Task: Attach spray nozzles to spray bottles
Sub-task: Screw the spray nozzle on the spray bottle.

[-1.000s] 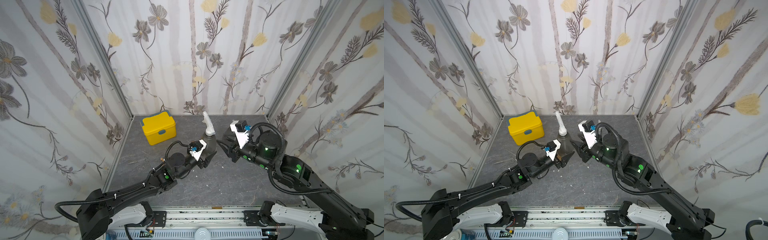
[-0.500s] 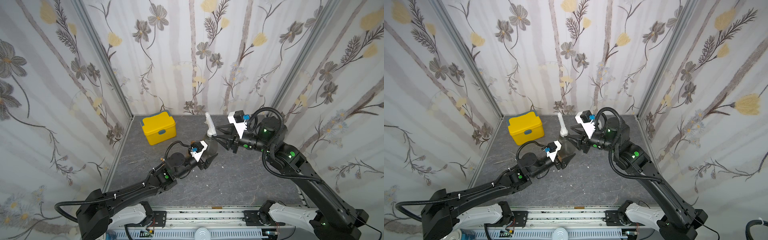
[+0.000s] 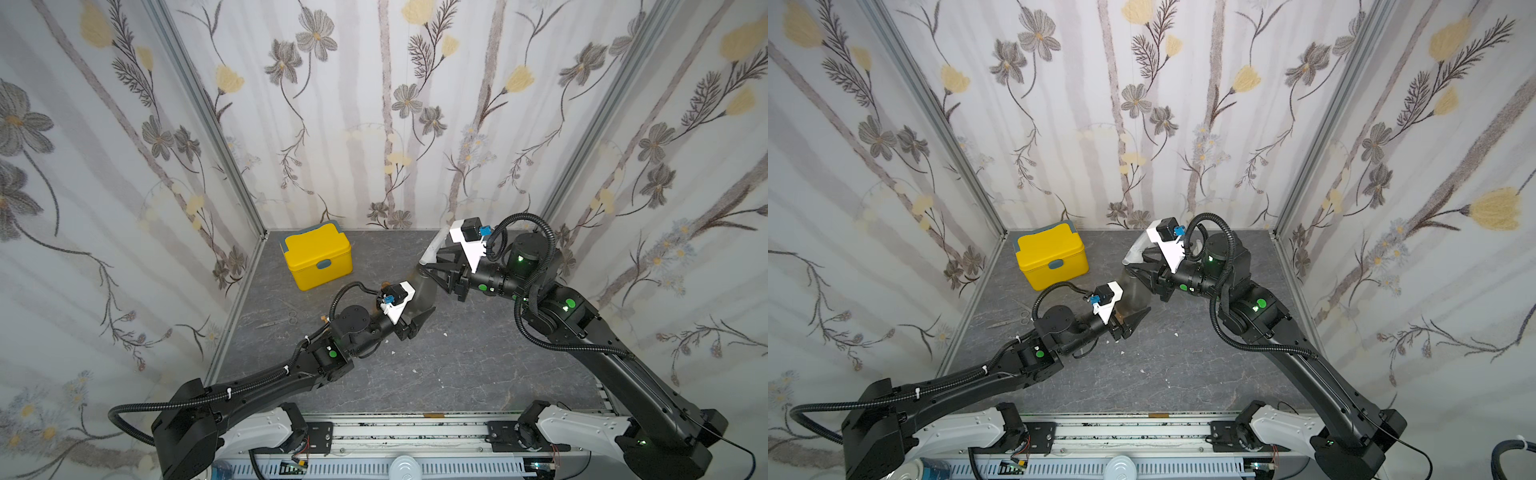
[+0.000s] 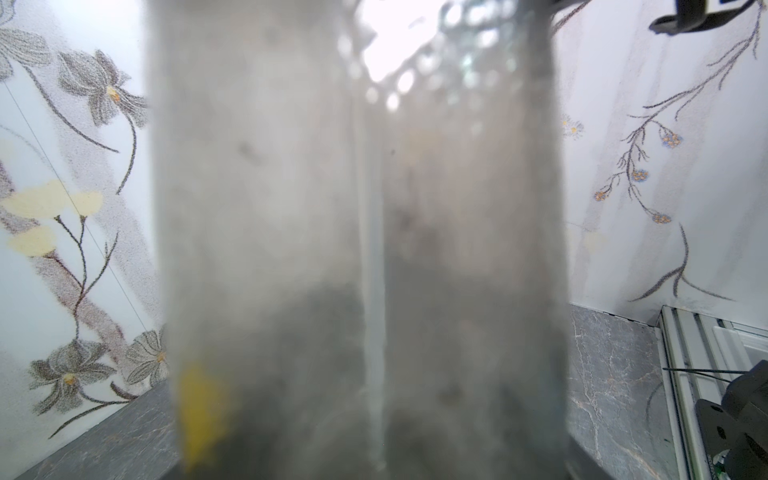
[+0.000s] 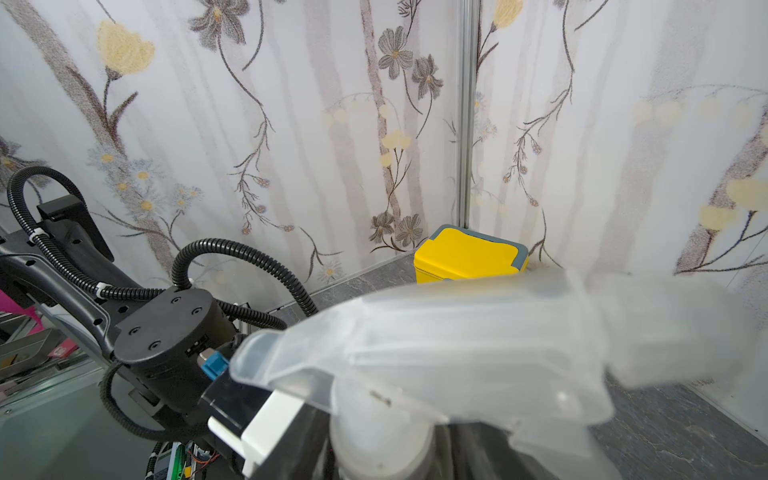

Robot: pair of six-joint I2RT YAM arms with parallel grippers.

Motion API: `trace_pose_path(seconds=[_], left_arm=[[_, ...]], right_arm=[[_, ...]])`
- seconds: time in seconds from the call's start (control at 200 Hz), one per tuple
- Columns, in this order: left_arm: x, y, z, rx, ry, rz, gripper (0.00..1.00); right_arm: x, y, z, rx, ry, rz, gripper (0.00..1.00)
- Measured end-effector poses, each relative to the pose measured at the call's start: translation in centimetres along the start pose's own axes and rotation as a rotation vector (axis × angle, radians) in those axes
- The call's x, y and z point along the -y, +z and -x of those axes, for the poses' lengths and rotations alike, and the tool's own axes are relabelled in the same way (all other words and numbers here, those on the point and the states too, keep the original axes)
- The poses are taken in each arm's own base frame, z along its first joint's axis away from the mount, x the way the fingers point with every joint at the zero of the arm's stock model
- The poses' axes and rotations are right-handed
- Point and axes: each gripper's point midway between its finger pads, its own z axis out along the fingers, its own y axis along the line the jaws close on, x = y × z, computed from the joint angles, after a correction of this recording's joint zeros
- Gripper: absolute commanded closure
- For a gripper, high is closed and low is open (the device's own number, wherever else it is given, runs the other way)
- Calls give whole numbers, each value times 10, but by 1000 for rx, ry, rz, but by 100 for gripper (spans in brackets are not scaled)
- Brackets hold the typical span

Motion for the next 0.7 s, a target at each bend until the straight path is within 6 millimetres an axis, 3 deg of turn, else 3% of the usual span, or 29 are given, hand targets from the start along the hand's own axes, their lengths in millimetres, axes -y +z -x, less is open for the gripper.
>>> trace_pose_path(seconds=[0.465,0.62,0.699], left_arm=[[-6,0,-3,-14,0,36,33],[-10,0,-8,-33,1,58,33],[-10,0,-10,-40,1,64,33]], right_arm=[[-10,13,-4,57,2,-218,84],[-5,15,-8,69,28,-370,82],[-3,16,-9,73,43,-428,71]])
